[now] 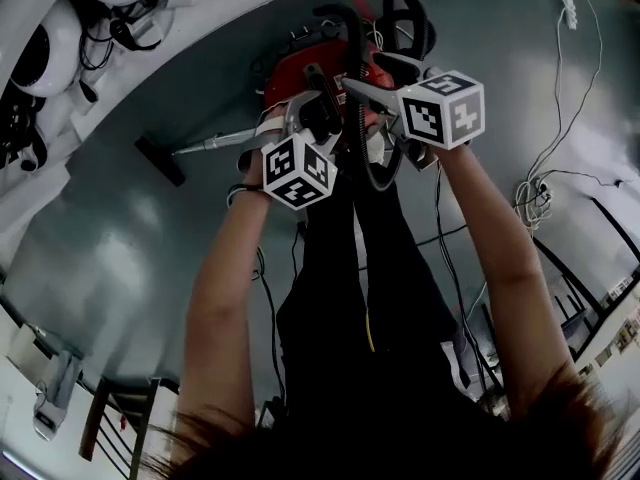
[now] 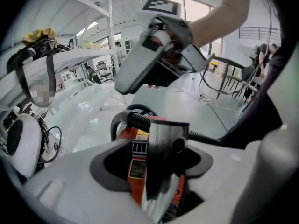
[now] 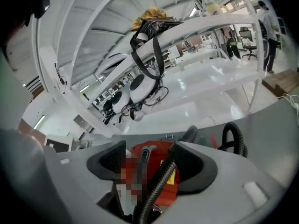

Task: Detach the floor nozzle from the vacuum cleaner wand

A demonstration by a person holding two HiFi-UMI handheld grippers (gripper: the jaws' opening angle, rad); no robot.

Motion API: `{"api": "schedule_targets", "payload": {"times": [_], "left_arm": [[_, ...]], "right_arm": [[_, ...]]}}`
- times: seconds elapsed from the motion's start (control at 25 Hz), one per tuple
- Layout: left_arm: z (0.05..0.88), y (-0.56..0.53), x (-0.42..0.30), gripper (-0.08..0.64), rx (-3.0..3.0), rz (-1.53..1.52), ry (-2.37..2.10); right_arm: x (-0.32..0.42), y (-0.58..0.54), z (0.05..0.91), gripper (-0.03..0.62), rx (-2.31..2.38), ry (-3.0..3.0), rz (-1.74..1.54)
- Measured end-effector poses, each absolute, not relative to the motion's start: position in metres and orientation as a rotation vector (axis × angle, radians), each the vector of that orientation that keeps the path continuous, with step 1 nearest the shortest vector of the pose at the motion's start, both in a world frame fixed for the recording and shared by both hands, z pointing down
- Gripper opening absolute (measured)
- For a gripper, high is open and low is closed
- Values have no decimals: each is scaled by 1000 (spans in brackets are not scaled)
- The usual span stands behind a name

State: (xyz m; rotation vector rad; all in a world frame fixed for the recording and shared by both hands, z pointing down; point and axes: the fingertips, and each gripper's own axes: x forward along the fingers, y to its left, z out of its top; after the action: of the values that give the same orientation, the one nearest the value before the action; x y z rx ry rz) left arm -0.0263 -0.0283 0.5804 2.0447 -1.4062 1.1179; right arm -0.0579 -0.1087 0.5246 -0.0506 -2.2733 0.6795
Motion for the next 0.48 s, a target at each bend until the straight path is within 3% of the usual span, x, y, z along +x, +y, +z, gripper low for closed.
{"api": "schedule_targets", "payload": {"times": [0.2, 0.32, 0.48], "left_arm": [[565, -26, -24, 300, 2048, 1069, -1444], [554, -21, -19, 297, 2047, 1026, -1491], [541, -18, -7, 239, 2047, 880, -1538]], "right_arm": [[-19, -95, 525, 323, -6, -2275, 749], [-8, -86, 525, 269, 14, -2299, 767], [1, -80, 517, 207, 34, -2338, 777]]}}
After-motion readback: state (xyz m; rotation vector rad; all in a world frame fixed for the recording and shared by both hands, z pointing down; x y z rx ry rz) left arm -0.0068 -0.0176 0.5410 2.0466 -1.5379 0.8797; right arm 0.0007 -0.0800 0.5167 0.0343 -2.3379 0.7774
